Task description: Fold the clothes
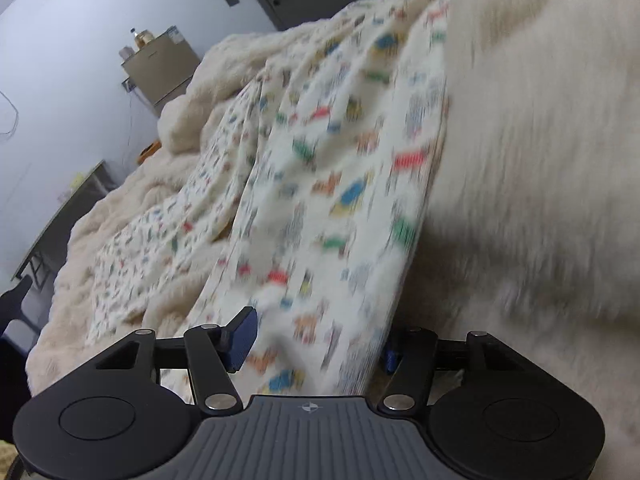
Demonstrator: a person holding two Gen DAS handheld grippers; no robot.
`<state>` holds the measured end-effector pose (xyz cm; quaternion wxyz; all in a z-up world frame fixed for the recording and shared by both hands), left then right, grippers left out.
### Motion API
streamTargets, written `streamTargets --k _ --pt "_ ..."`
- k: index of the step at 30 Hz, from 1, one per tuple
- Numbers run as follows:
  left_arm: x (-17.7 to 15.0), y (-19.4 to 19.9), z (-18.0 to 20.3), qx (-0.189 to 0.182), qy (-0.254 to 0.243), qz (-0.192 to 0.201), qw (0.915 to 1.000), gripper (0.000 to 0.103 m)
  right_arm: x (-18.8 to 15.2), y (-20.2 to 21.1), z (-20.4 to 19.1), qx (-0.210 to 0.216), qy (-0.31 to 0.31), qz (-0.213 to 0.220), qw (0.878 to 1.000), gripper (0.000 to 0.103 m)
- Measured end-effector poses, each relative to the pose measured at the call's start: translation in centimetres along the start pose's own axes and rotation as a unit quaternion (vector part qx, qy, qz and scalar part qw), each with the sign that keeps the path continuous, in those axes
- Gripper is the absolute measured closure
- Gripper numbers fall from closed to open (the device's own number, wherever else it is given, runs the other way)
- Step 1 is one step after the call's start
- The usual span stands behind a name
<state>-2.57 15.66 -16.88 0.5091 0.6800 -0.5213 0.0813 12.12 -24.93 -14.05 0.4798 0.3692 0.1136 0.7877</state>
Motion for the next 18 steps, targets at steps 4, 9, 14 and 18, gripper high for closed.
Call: streamTargets --k 4,9,14,18 --pt "-1.0 1.3 -1.0 0.023 0.018 0.017 0.9994 0.063 -1.4 -0.1 0.2 -0.012 -0.016 0.027 0.999 0.060" --pt "-1.9 2.6 -2.7 0.055 0.025 0.036 0.9975 0.089 -2.1 0.1 1.3 -0.012 -0.048 0.056 0.997 0.061" --pt "-2.9 3.1 -5.2 0.058 0.113 0.067 0.9897 0.102 -1.1 0.0 1.5 -0.024 -0.028 0.092 0.995 0.062" --pt "-2.1 4.9 -8.6 0.072 0.203 0.122 0.9689 0.102 -0.6 -0.6 1.3 -0.008 -0.001 0.091 0.996 0.079"
Point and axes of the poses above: each gripper's, at about its wrist camera, not at the fingertips, and y roughly against the way its jaws point, z to its right, x to its top, the point moved 10 cm from there along -y, roughly the way its jaws point, and after that the axes turned 2 degrees about -x, right-handed, at the moved point
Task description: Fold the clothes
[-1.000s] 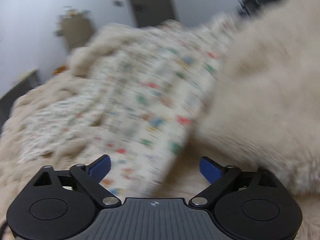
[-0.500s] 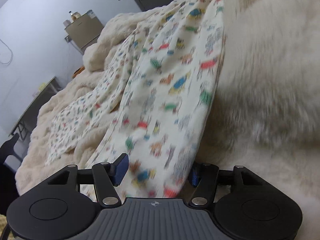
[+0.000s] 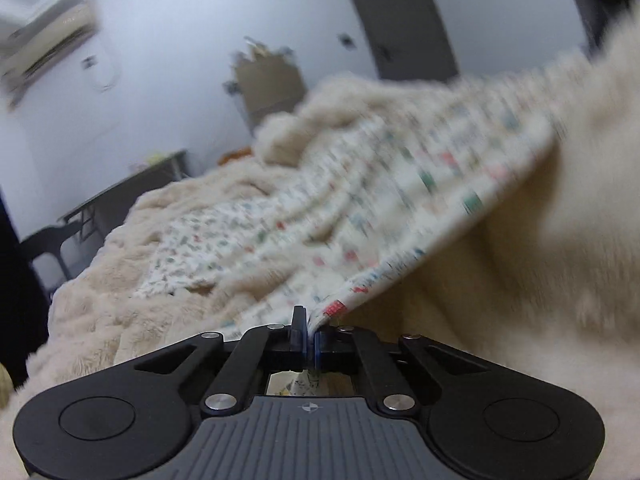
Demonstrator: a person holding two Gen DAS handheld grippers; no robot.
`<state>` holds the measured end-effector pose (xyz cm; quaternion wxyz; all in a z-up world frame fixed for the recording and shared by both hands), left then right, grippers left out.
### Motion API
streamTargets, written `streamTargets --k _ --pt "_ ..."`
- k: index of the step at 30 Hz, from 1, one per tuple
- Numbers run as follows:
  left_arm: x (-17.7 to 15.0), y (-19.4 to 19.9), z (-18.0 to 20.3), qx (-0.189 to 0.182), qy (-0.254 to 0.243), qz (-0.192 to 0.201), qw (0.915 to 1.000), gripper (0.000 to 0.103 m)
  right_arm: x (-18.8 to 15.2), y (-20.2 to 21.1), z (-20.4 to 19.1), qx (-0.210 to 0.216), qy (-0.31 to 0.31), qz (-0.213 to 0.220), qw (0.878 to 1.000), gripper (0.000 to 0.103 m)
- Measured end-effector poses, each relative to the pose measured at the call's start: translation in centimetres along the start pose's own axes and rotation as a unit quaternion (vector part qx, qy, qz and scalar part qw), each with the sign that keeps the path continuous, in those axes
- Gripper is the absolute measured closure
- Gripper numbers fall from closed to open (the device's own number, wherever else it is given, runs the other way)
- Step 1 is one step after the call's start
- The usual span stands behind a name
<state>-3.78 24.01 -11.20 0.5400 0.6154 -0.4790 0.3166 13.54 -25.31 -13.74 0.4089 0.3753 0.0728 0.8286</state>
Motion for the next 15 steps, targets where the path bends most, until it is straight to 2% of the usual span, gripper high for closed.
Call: streamTargets --k 1,3,4,7,11,14,15 --pt "0.6 0.2 -0.5 0.003 0.017 0.009 0.9998 0.102 0.0 -0.4 -0.2 0.027 0.007 -0.012 1.000 0.100" --pt "2.8 0.5 -2.4 0.016 0.067 0.036 0.9970 0.102 0.8 -0.6 0.6 0.059 0.005 -0.017 0.998 0.100" --pt "4.0 0.7 -3.3 0.023 0.092 0.050 0.9942 0.102 1.5 -0.2 1.6 0.059 -0.008 -0.004 0.998 0.100" --pt "8.1 -0.8 -5.7 0.054 0.127 0.068 0.9881 0.102 3.7 0.9 5.2 0.058 -0.059 0.045 0.996 0.101" --pt "13.9 -5.8 -8.9 0.080 0.140 0.065 0.9848 0.102 4.9 0.5 10.7 0.046 -0.122 0.092 0.987 0.101" --pt "18.2 -11.9 -12.1 0.095 0.169 0.048 0.9799 0.101 4.1 -2.7 17.0 0.035 -0.199 0.105 0.974 0.101" --pt "18.7 -13.0 -12.7 0.097 0.172 0.043 0.9793 0.096 3.2 -4.5 19.0 0.031 -0.225 0.098 0.969 0.101"
Point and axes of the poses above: each gripper's, at about its wrist camera, not at the fingertips, and y roughly against the way its jaws point, z to its right, x to its top, the point moved 10 cm from there along -y, roughly the way its jaws point, and after that the axes turned 2 degrees about -x, right-handed, at the moved point
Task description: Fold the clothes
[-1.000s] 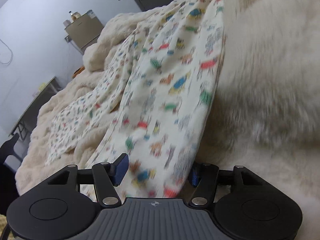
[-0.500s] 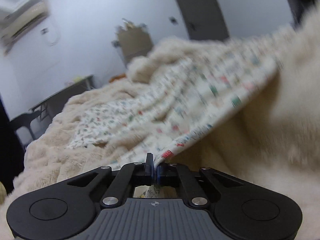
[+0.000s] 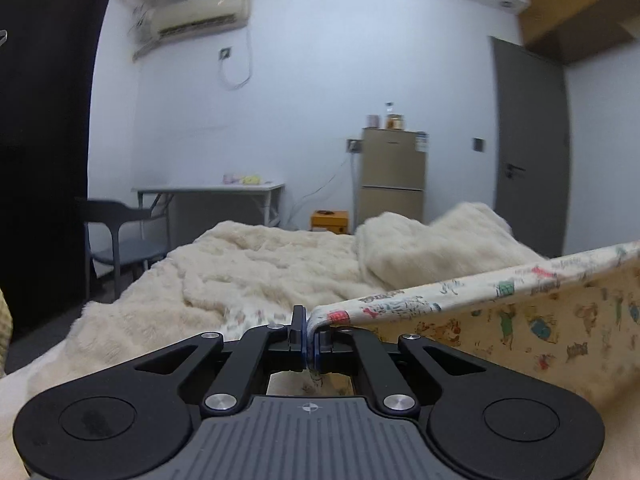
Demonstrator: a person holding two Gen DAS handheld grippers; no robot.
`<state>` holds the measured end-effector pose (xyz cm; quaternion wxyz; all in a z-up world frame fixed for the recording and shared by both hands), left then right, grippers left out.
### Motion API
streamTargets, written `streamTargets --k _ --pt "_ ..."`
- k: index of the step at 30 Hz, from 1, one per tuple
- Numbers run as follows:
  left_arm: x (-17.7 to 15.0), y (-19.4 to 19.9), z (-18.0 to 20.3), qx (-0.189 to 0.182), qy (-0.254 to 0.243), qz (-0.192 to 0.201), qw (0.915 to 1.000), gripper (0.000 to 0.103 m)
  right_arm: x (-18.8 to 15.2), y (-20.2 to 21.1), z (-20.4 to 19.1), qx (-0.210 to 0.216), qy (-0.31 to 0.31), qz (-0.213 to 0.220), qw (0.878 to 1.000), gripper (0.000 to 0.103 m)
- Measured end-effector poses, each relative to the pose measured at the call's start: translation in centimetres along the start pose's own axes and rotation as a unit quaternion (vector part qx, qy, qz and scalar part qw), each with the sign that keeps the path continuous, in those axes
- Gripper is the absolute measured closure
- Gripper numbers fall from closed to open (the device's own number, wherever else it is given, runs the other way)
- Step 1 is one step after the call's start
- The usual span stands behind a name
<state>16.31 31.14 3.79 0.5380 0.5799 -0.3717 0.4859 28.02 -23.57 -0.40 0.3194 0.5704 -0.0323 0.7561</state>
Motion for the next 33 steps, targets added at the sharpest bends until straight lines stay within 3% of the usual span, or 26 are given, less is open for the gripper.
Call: streamTargets --k 2,4,5,7,8,9,10,11,13,14,16,17,19,21,25,28,30,33 --pt "2.0 -6.5 0.2 0.014 0.014 -0.040 0.9990 0.093 -1.2 -3.0 3.9 -0.017 -0.043 -0.023 0.999 0.101" --pt "2.0 -12.6 0.7 0.030 0.011 -0.095 0.9950 0.074 -3.2 -5.8 6.8 -0.033 -0.077 -0.056 0.995 0.101" --pt "1.3 -15.9 0.9 0.032 0.015 -0.131 0.9908 0.070 -4.1 -6.5 7.7 -0.040 -0.090 -0.069 0.993 0.101" --pt "-1.6 -21.7 1.0 0.031 0.031 -0.203 0.9781 0.037 -8.0 -10.0 11.1 -0.069 -0.139 -0.129 0.979 0.100" --pt "-2.6 -23.1 0.7 0.036 0.041 -0.226 0.9726 0.034 -9.9 -11.5 12.1 -0.080 -0.160 -0.160 0.971 0.100" --pt "-4.7 -25.2 -0.1 0.040 0.075 -0.262 0.9614 0.034 -12.5 -13.3 12.6 -0.075 -0.187 -0.206 0.958 0.099" --pt "-6.2 -26.1 -1.1 0.037 0.114 -0.285 0.9509 0.033 -14.4 -14.7 12.5 -0.068 -0.203 -0.237 0.948 0.096" --pt "-6.7 -26.0 -1.5 0.036 0.126 -0.290 0.9481 0.032 -14.9 -15.2 12.1 -0.070 -0.200 -0.238 0.948 0.091" --pt "-7.0 -23.7 -3.8 0.036 0.140 -0.274 0.9509 0.011 -14.9 -15.1 12.5 -0.084 -0.207 -0.228 0.948 0.079" --pt "-6.9 -22.8 -4.6 0.038 0.136 -0.266 0.9536 0.008 -14.8 -14.9 12.7 -0.091 -0.212 -0.221 0.948 0.068" --pt "-6.3 -19.2 -6.8 0.060 0.092 -0.238 0.9649 0.000 -14.4 -14.8 13.3 -0.099 -0.223 -0.208 0.947 0.064" --pt "-6.0 -17.7 -7.6 0.072 0.069 -0.227 0.9687 0.000 -14.3 -14.9 13.6 -0.097 -0.227 -0.202 0.948 0.064" --pt "-6.9 -15.2 -8.7 0.061 0.019 -0.255 0.9647 0.000 -14.0 -14.9 13.6 -0.087 -0.240 -0.189 0.948 0.064" --pt "-7.6 -14.5 -9.2 0.058 -0.001 -0.267 0.9620 0.000 -13.3 -14.9 13.6 -0.084 -0.234 -0.181 0.952 0.064" --pt "-7.3 -15.8 -7.3 0.039 0.016 -0.248 0.9678 0.004 -10.7 -16.0 12.1 -0.066 -0.192 -0.162 0.966 0.064" --pt "-7.6 -17.3 -4.5 0.007 0.035 -0.242 0.9697 0.003 -7.1 -17.1 10.7 -0.044 -0.163 -0.133 0.977 0.054" --pt "-8.3 -17.9 -3.0 -0.004 0.032 -0.248 0.9683 0.003 -4.2 -19.7 8.3 0.018 -0.146 -0.130 0.980 0.048" --pt "-9.9 -19.0 -0.9 -0.017 0.010 -0.266 0.9638 0.014 -1.7 -24.7 3.8 0.116 -0.098 -0.151 0.977 0.046"
Point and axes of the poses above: each gripper's, at about its wrist camera, not at the fingertips, and y roughly against the way its jaws point, z to its right, x to its top, the point moved 10 cm from there along -y, roughly the way its jaws point, and after that the axes turned 2 degrees about -x, right-handed, at the moved point
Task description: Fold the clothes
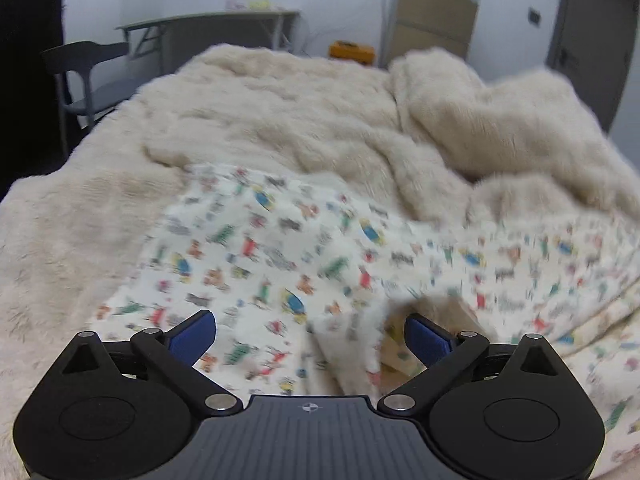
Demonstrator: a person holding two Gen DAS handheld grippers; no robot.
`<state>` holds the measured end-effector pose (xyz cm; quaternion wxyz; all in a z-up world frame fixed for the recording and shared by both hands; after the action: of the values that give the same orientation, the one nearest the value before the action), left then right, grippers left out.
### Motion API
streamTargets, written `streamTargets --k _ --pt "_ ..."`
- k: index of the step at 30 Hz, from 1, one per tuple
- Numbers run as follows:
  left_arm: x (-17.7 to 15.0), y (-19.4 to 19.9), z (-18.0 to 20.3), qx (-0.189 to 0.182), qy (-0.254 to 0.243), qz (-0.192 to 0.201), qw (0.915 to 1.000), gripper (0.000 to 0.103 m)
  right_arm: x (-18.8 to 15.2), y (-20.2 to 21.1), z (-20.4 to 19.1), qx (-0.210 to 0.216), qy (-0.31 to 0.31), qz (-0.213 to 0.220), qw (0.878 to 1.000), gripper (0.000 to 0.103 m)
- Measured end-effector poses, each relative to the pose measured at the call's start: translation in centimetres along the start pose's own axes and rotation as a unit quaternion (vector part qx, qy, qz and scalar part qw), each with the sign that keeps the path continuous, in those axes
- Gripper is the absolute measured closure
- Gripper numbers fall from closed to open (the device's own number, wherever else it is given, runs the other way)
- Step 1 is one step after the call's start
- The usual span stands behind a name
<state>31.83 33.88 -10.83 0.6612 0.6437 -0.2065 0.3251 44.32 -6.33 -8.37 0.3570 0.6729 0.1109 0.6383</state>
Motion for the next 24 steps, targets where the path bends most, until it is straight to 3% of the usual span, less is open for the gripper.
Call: streamTargets --k 2,4,6,7,8,9,12,14,15,16,18,20,23,24 --pt "-0.7 -0.7 0.6 -0.005 -0.006 -0.007 0.9999 0.027 1.8 -5.2 -2.3 0.047 0.041 -0.051 0.997 0.048" --pt "-1.1 -1.3 0.6 0.003 -0.003 -0.006 1.0000 0.075 2.3 -9.3 -2.7 0.059 0.063 -0.098 0.991 0.052" --pt "-0.8 -1.4 0.0 0.014 0.017 0.008 0.9997 0.100 1.8 -12.4 -2.3 0.067 0.067 -0.148 0.984 0.069" --pt "-0.1 -0.9 -0.5 0.005 0.045 0.029 0.9986 0.100 1.3 -13.3 -2.0 0.073 0.068 -0.166 0.981 0.091" --pt "0.2 -0.6 -0.9 0.000 0.059 0.038 0.9975 0.100 0.9 -14.1 -1.8 0.079 0.070 -0.184 0.977 0.101" --pt "1.3 -0.1 -1.8 -0.002 0.093 0.057 0.9940 0.100 0.7 -14.3 -1.5 0.084 0.068 -0.187 0.976 0.102" --pt "3.4 0.0 -2.7 0.005 0.110 0.070 0.9914 0.100 2.1 -13.1 0.6 0.064 0.027 -0.140 0.988 0.102" --pt "5.5 -1.6 -3.2 0.020 0.104 0.061 0.9925 0.097 3.2 -12.5 3.0 0.029 -0.007 -0.107 0.994 0.102" --pt "6.5 -2.8 -3.4 0.029 0.100 0.054 0.9932 0.084 3.6 -12.4 4.6 0.002 -0.027 -0.096 0.995 0.102" --pt "7.5 -4.0 -3.6 0.037 0.095 0.046 0.9937 0.051 3.7 -12.6 5.4 -0.014 -0.031 -0.098 0.995 0.102" --pt "8.0 -7.2 -4.2 0.058 0.101 -0.001 0.9932 0.012 2.8 -13.9 5.9 -0.043 -0.007 -0.128 0.991 0.100" --pt "7.6 -9.0 -5.2 0.064 0.124 -0.040 0.9894 0.012 2.0 -14.6 5.7 -0.069 0.021 -0.150 0.986 0.092" --pt "5.9 -8.4 -7.1 0.007 0.207 -0.067 0.9761 0.004 1.4 -14.8 5.2 -0.086 0.045 -0.161 0.982 0.083" --pt "5.1 -6.9 -8.3 -0.005 0.224 -0.058 0.9729 0.003 1.2 -14.7 5.1 -0.085 0.044 -0.159 0.983 0.081"
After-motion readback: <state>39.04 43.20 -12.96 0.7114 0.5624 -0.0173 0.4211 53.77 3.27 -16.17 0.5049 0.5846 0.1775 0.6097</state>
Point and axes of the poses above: each gripper's, at about its wrist camera, not at the fingertips, and y roughly against the way its jaws point, z to its right, x to its top, the point moved 10 cm from there along -y, roughly the way its jaws point, and after that the axes turned 2 degrees about -x, right-handed, at the moved point
